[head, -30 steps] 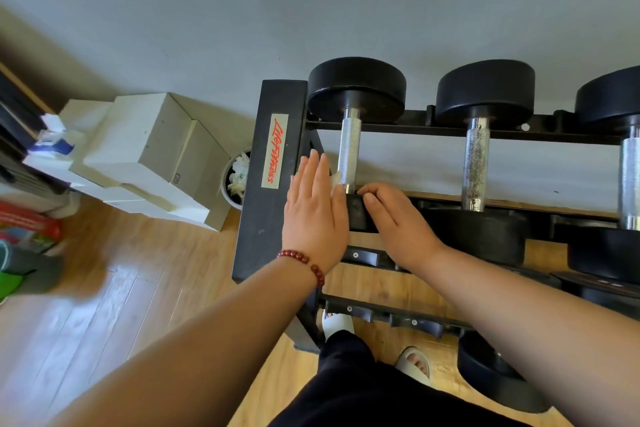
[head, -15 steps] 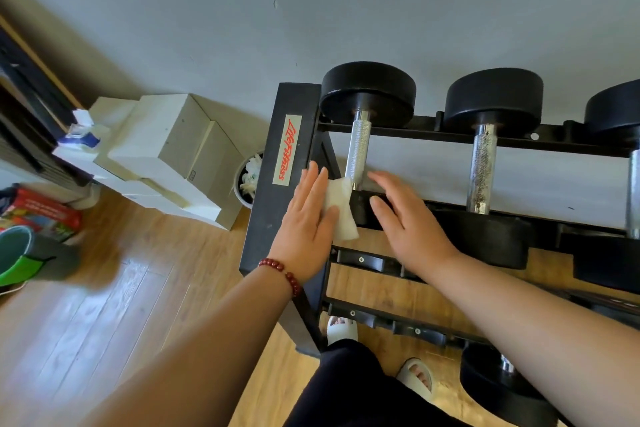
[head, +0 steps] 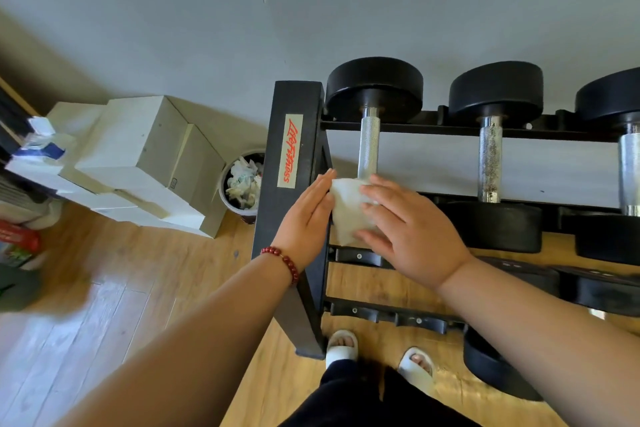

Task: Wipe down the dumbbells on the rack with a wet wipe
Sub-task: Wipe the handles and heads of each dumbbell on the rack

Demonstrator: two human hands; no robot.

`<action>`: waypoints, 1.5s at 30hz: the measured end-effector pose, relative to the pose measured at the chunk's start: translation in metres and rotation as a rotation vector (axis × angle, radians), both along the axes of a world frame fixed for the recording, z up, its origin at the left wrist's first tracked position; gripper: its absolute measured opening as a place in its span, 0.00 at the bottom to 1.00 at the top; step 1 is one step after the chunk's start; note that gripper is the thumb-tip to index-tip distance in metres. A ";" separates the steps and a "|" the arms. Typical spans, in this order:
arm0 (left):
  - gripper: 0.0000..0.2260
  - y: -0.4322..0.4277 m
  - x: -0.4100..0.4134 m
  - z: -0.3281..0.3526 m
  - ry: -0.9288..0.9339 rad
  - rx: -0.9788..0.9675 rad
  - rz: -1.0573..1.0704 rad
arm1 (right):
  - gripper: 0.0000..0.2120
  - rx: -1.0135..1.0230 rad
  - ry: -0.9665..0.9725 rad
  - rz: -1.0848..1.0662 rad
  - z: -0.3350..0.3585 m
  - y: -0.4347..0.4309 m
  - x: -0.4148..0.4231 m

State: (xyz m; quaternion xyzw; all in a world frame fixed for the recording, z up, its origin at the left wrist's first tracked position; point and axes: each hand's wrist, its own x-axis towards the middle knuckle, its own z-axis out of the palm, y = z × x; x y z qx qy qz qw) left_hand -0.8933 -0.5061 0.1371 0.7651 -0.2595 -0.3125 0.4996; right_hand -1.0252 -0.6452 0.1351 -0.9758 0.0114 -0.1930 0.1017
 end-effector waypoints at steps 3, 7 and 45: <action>0.16 0.005 0.008 -0.002 0.001 -0.001 -0.044 | 0.19 -0.044 0.026 -0.015 -0.004 0.004 0.007; 0.17 0.012 0.021 -0.004 -0.061 0.037 -0.148 | 0.20 -0.139 0.022 -0.019 -0.009 0.002 0.002; 0.20 -0.003 0.018 -0.023 -0.378 0.028 -0.345 | 0.24 0.307 -0.040 -0.623 -0.038 0.066 0.010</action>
